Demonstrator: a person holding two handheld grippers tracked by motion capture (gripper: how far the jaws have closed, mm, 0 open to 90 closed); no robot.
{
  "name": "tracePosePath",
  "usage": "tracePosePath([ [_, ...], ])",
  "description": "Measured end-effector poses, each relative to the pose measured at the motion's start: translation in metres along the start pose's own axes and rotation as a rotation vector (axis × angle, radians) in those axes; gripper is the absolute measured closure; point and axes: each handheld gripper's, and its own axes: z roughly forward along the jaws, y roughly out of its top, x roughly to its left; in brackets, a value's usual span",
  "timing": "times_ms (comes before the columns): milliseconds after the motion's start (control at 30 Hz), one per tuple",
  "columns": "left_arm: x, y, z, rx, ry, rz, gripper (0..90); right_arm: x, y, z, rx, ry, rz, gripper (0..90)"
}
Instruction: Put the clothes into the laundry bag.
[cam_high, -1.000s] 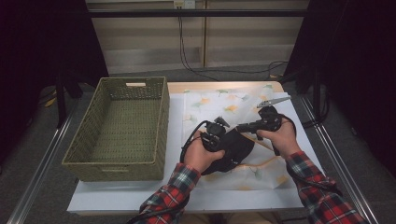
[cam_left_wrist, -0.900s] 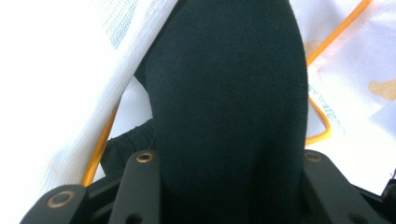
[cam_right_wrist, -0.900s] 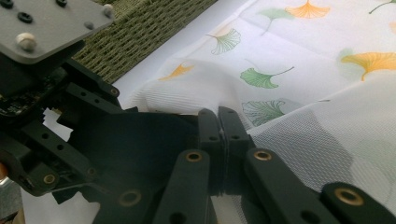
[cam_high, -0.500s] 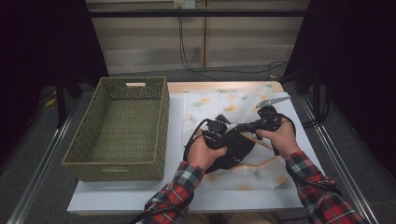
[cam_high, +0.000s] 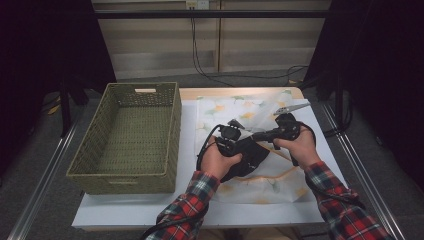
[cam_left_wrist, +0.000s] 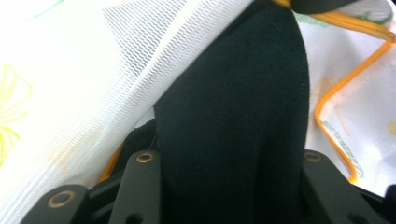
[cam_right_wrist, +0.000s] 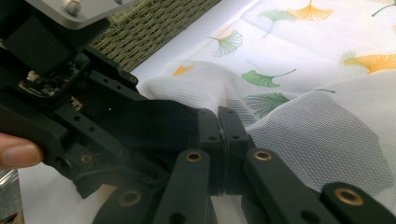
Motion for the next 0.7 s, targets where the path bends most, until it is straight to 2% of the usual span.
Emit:
tracePosePath([
  [200,0.0005,-0.0005,0.0053,-0.013,0.014,0.009,58.3,-0.0002,-0.0005,0.0009,0.000,0.001,0.001,90.0],
  [333,0.0033,-0.0027,0.0076,-0.005,-0.002,0.011,55.3,-0.0022,-0.0026,0.0017,0.005,-0.004,0.007,90.0],
  [500,0.0048,-0.0055,0.0065,0.005,0.000,0.041,47.5,-0.0032,-0.0043,0.0029,0.011,-0.004,0.008,90.0],
  [533,0.0046,-0.0063,0.0051,-0.004,0.000,0.030,46.2,-0.0033,-0.0044,0.0031,0.012,-0.005,0.006,90.0],
  [567,0.0055,-0.0064,0.0032,-0.001,-0.001,0.047,45.2,-0.0033,-0.0044,0.0032,0.011,-0.005,0.006,90.0],
  [700,0.0043,-0.0077,-0.0014,0.010,-0.001,0.068,34.6,-0.0034,-0.0043,0.0034,0.014,-0.007,0.005,90.0],
])
